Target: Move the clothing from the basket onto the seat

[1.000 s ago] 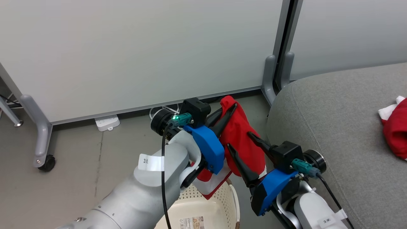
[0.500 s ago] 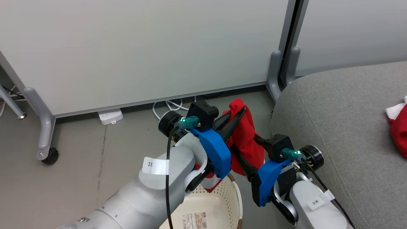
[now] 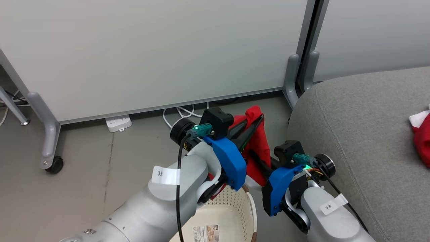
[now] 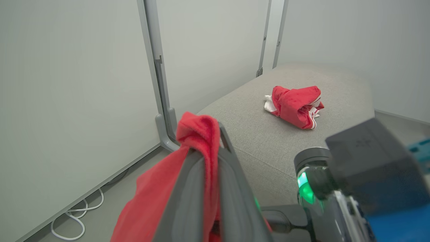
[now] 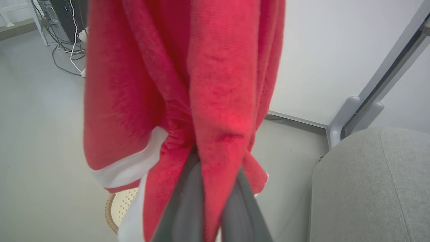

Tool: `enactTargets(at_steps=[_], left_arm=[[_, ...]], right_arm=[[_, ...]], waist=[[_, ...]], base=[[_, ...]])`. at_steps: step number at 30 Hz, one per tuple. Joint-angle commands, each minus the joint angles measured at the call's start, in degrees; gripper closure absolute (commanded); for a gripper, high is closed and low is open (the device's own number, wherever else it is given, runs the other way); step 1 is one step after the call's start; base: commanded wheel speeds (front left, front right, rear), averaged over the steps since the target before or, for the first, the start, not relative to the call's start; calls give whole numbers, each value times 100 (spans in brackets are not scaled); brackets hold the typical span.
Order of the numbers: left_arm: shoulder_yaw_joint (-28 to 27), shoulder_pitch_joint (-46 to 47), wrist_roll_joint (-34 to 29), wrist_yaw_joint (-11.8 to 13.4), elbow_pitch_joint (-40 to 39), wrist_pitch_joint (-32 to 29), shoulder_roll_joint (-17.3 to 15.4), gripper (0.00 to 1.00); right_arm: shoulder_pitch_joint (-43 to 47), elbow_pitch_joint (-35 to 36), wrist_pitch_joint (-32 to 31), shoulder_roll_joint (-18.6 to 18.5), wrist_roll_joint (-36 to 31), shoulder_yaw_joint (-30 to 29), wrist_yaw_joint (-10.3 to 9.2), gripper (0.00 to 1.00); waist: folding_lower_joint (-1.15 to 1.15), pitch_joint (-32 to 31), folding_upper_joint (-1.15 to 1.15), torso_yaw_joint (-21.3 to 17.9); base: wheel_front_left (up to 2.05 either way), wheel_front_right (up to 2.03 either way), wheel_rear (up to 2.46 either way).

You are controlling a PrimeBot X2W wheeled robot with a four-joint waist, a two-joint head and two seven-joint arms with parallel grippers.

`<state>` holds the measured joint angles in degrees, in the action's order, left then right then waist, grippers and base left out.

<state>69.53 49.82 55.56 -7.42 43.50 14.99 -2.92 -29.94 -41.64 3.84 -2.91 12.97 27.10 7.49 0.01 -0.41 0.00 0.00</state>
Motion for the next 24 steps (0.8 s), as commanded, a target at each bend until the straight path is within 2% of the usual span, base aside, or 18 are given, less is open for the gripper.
enactTargets(at_steps=[1, 24], left_arm=[[-9, 101, 33, -5, 11, 29, 5, 100], [-137, 42, 9, -5, 119, 29, 4, 100]], right_arm=[[-74, -47, 64, 2, 38, 19, 1, 100], [-256, -346, 406, 3, 327, 268, 1, 100]], waist=[[-1, -1, 0, -12], [-1, -4, 0, -166]], base=[[0, 0, 0], [0, 0, 0]])
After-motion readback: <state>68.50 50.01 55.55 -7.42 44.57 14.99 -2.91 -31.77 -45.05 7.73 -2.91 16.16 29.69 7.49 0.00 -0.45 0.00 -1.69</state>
